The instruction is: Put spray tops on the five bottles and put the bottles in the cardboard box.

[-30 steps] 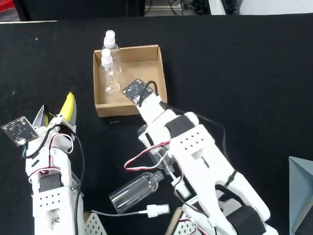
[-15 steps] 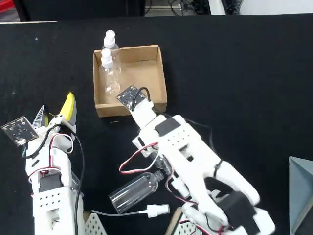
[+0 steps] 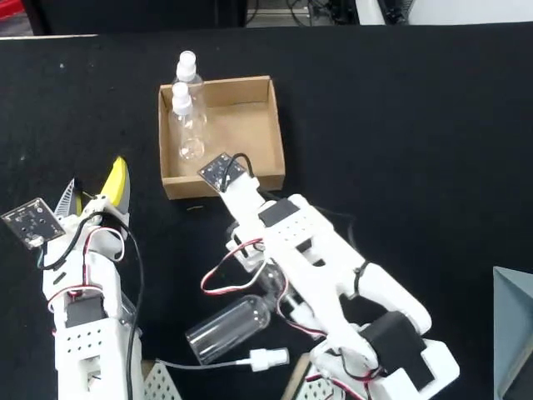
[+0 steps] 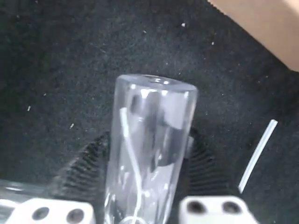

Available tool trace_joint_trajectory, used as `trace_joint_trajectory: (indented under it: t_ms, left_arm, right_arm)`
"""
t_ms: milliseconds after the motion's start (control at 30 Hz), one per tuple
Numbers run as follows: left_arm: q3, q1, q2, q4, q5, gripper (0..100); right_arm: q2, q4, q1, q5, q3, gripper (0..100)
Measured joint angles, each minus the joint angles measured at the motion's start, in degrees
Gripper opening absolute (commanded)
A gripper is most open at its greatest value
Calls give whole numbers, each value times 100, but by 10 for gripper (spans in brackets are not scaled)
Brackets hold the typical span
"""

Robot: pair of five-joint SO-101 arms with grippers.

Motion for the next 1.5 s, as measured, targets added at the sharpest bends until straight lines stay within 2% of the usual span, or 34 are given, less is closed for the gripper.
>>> trace_joint_trajectory:
  t_ms: [267,467,633,800,967,1100,1500]
  left_arm:
    - [0,0,0,0,0,302]
    - [0,0,0,0,0,302]
    - [0,0,0,0,0,302]
    - [0,0,0,0,0,302]
    - [0,0,0,0,0,302]
    - [0,0,0,0,0,302]
    - [0,0,0,0,0,302]
  right_arm:
    - [-62,26,0,9,-97,17]
    - [-431,668,0,9,-527,18]
    - [-519,765,0,-70,-624,19]
    - [-527,527,-62,-932,-659,19]
    - [-527,-79,-492,-1785,-659,19]
    - [-527,-484,-774,-2136,-659,19]
    - [-527,-1495,-844,-3218,-659,19]
